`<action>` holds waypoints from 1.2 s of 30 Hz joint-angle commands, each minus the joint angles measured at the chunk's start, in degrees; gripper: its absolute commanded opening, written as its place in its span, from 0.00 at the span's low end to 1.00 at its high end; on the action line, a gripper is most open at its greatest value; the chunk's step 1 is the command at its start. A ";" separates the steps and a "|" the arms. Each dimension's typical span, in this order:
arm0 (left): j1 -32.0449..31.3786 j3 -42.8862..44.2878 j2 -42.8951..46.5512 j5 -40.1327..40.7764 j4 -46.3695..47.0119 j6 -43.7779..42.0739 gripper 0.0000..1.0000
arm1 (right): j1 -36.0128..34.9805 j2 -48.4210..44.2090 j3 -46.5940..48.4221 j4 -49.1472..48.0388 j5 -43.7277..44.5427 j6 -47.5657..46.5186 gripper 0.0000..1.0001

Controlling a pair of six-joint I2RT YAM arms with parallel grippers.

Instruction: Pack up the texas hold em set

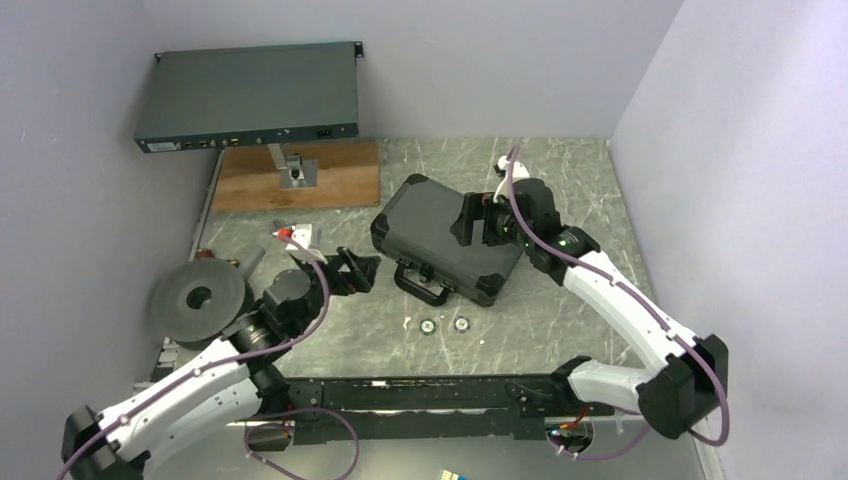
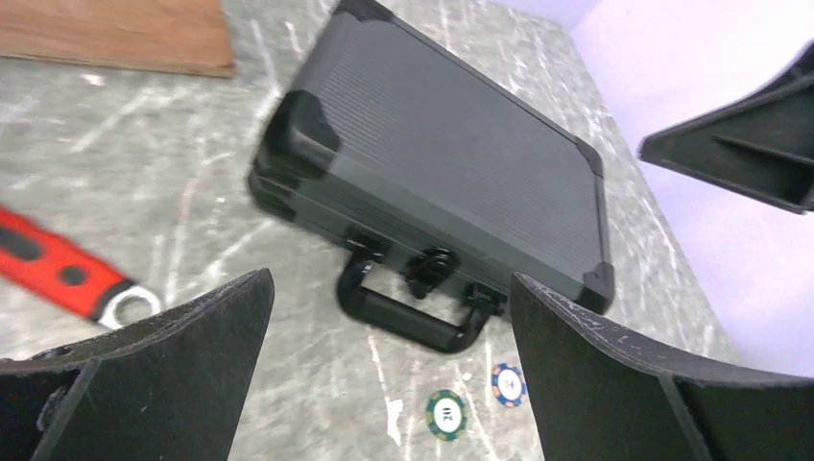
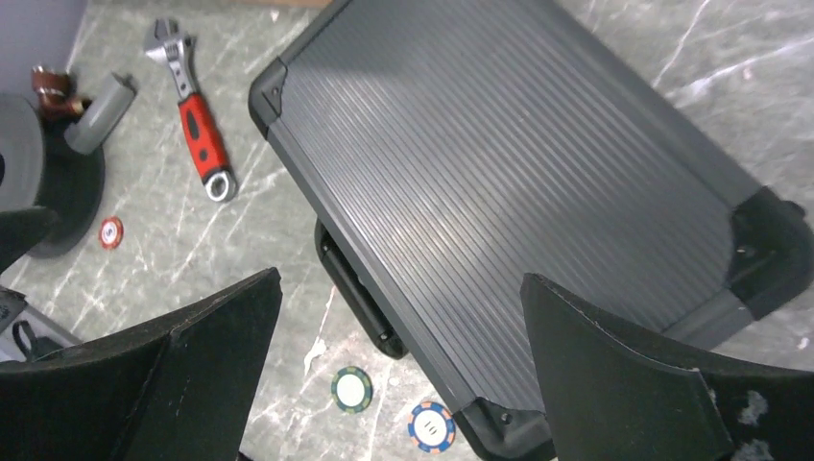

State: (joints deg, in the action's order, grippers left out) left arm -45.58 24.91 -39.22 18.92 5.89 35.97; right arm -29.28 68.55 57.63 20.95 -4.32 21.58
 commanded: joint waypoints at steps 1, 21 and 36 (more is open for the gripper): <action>-0.12 5.18 8.89 9.07 -17.64 -3.57 1.00 | 0.10 -4.16 -1.31 -3.32 3.98 0.09 1.00; -0.12 22.14 23.92 15.65 -51.59 -16.36 1.00 | 0.10 -27.45 -21.25 -18.65 15.94 6.39 1.00; -0.12 16.91 24.20 11.76 -45.87 -22.08 1.00 | 0.10 -31.02 -23.79 -15.19 17.60 7.34 1.00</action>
State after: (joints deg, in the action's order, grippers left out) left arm -45.58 40.88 -14.06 31.48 -41.39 15.57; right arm -29.28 37.80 33.21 6.48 12.10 28.73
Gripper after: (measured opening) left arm 0.995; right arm 0.994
